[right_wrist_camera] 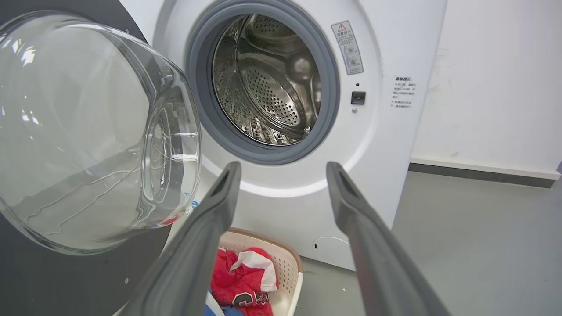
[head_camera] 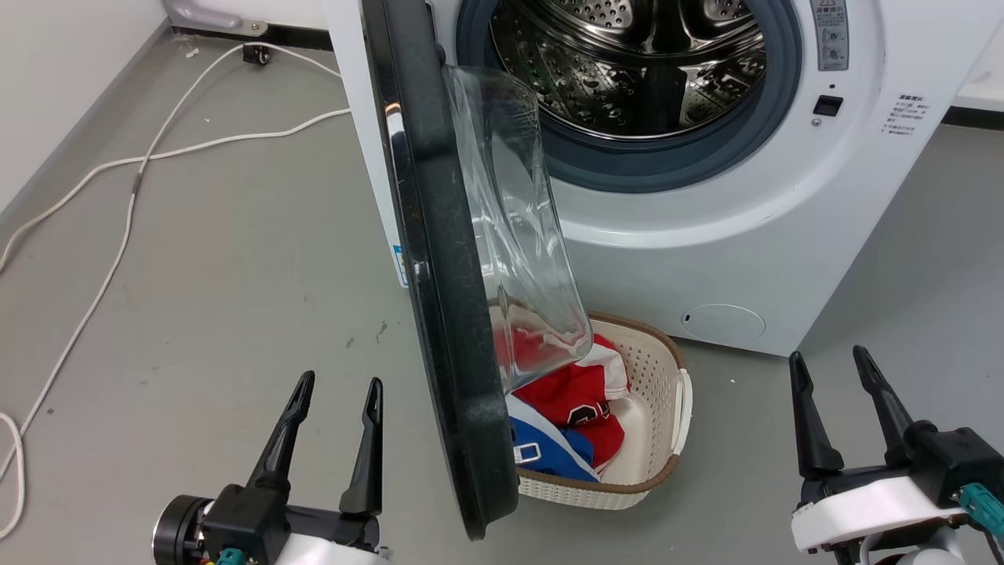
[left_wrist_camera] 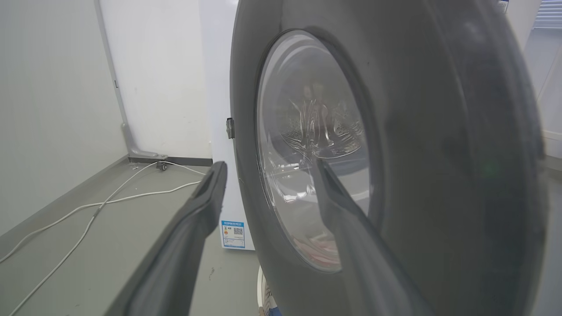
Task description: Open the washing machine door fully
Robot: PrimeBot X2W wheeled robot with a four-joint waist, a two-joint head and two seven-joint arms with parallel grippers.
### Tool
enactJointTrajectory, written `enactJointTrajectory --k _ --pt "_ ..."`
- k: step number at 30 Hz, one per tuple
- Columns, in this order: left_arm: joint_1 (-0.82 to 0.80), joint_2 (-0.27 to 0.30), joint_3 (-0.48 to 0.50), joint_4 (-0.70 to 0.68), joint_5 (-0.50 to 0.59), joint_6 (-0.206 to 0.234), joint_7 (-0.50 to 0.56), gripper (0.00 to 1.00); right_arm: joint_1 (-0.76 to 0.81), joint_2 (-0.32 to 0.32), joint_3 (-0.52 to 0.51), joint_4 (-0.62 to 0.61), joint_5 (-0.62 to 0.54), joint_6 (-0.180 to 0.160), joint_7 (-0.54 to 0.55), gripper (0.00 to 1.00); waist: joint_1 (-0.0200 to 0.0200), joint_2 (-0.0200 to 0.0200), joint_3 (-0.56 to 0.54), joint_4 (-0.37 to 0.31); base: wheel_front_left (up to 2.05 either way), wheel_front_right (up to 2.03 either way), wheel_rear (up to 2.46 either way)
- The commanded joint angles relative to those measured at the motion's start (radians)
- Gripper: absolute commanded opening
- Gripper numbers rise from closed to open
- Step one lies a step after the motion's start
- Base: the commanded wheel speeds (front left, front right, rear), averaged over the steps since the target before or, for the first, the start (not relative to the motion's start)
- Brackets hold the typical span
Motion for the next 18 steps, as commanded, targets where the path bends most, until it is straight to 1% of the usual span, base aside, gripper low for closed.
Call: enactJointTrajectory --k 1,18 --pt "-0.009 -0.001 0.0 0.002 0.002 0.004 -0.003 1.0 -0.004 0.005 -0.003 -0.001 -0.004 -0.001 -0.004 1.0 0.0 -0.0001 -0.003 0.0 0.0 0.0 0.0" --pt "-0.003 -0.001 0.001 0.001 0.001 0.002 -0.003 1.0 0.013 0.013 -0.016 -0.009 -0.01 -0.001 -0.004 1.0 0.0 -0.0001 -0.014 -0.001 0.0 0.0 0.0"
